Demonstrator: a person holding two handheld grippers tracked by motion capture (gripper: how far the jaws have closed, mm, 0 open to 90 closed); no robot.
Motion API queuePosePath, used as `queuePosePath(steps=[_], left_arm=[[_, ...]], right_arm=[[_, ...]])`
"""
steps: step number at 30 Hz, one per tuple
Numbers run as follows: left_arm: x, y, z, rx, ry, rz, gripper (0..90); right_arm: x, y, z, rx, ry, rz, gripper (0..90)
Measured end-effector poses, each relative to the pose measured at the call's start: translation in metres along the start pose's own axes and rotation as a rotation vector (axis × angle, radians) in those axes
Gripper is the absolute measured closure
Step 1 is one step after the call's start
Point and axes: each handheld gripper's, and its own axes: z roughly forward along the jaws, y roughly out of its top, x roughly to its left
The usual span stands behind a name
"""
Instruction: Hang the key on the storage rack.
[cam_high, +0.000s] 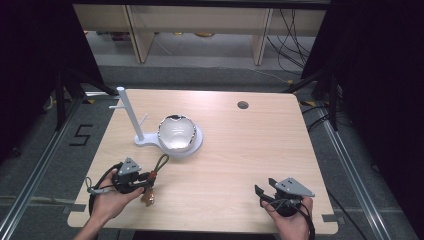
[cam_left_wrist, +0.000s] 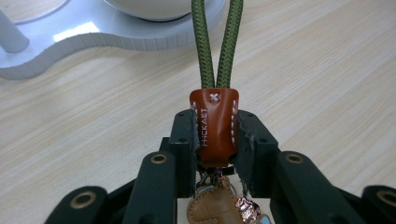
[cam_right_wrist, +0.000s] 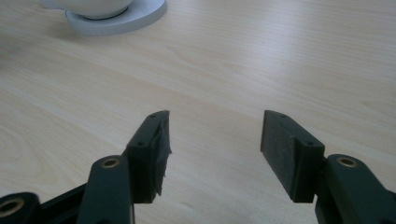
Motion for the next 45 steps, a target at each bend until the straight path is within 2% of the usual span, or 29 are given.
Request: queuePosePath(steps=[4, 5, 10, 11, 14, 15, 19, 20, 24, 25, 36, 45], left_arm=[[0.001, -0.003, -0.004, -0.033, 0.014, -0.006, 69.3], [0.002, -0.004, -0.005, -0.040, 0.002, -0.008, 69.3], [0.002, -0.008, -0.009, -0.097, 0.026, -0.036, 69.3], [0.004, -0.009, -0.011, -0.104, 0.031, -0.025, 69.3], [0.003, -0.010, -0.013, -0.124, 0.030, -0.046, 69.3], [0.003, -0.010, -0.014, -0.126, 0.040, -0.042, 69.3], [0.005, -0.010, -0.017, -0.159, 0.048, -0.055, 69.3], [0.005, -0.009, -0.019, -0.165, 0.054, -0.057, 69.3], [0.006, -0.007, -0.024, -0.202, 0.064, -0.064, 69.3], [0.007, -0.006, -0.026, -0.212, 0.070, -0.055, 69.3], [0.012, -0.001, -0.037, -0.270, 0.098, -0.052, 69.3], [0.017, 0.002, -0.043, -0.285, 0.111, -0.057, 69.3]], right_arm=[[0.000, 0.000, 0.000, 0.001, 0.001, -0.003, 43.2], [0.000, 0.000, 0.000, 0.002, 0.002, -0.001, 43.2], [0.000, 0.000, 0.000, -0.001, 0.000, 0.005, 43.2], [0.000, 0.000, 0.000, -0.001, 0.000, 0.005, 43.3], [-0.002, 0.000, 0.000, -0.006, -0.004, -0.017, 43.2], [0.000, 0.000, 0.000, -0.002, -0.004, 0.004, 43.2], [0.000, 0.000, 0.001, -0.005, 0.001, -0.004, 43.2], [-0.001, 0.000, 0.000, -0.013, -0.009, -0.022, 43.2], [-0.001, 0.000, 0.000, -0.013, -0.010, -0.021, 43.2], [-0.001, 0.000, 0.000, -0.012, -0.011, -0.018, 43.2], [0.000, 0.000, 0.000, -0.012, -0.010, -0.016, 43.3], [0.000, 0.001, 0.001, -0.018, 0.000, -0.019, 43.3]])
